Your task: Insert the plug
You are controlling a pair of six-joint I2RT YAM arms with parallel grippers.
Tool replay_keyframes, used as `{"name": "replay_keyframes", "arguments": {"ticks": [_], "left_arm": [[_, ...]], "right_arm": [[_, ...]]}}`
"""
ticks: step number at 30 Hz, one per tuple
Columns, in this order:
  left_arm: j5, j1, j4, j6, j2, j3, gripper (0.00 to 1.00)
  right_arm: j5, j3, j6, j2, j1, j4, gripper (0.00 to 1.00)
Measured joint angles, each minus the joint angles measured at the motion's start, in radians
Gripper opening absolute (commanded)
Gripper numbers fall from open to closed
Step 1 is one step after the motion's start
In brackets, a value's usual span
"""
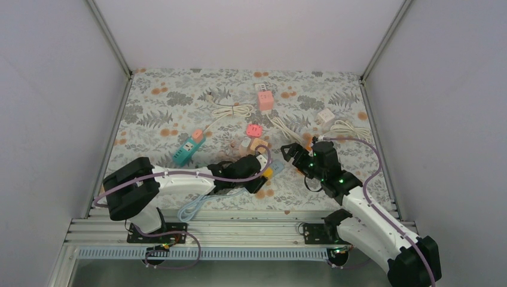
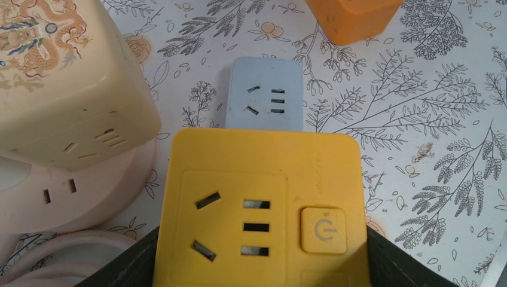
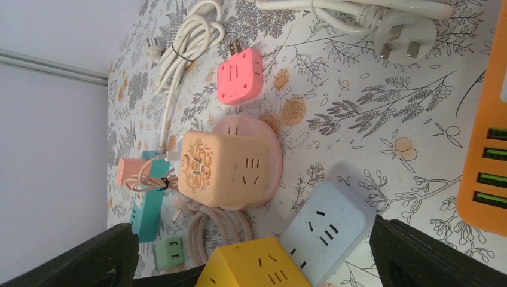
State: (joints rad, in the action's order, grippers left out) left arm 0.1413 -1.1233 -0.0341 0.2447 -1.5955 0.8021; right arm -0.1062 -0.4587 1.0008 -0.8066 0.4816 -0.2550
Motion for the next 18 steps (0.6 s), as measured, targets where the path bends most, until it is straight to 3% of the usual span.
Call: {"name": "replay_keyframes", "arguments": {"ticks": [2,10,18], "left_arm": [[0.003,-0.001,-0.002,0.004,0.011,0.000,0.45],[-0.003,-0.002,-0.119,0.027,0.061,0.016,0.97],[-0.010,0.029,-0.181,0.029,0.186,0.075,1.00]], "right_arm": [[0.003,0.000,0.000,0.002,0.000,0.000,0.99],[0.040,-0.014,-0.014,0.023,-0.001,-0.037,0.98],[0.075,-0.035,-0.046,0.063,-0.006,-0.067,0.99]]}}
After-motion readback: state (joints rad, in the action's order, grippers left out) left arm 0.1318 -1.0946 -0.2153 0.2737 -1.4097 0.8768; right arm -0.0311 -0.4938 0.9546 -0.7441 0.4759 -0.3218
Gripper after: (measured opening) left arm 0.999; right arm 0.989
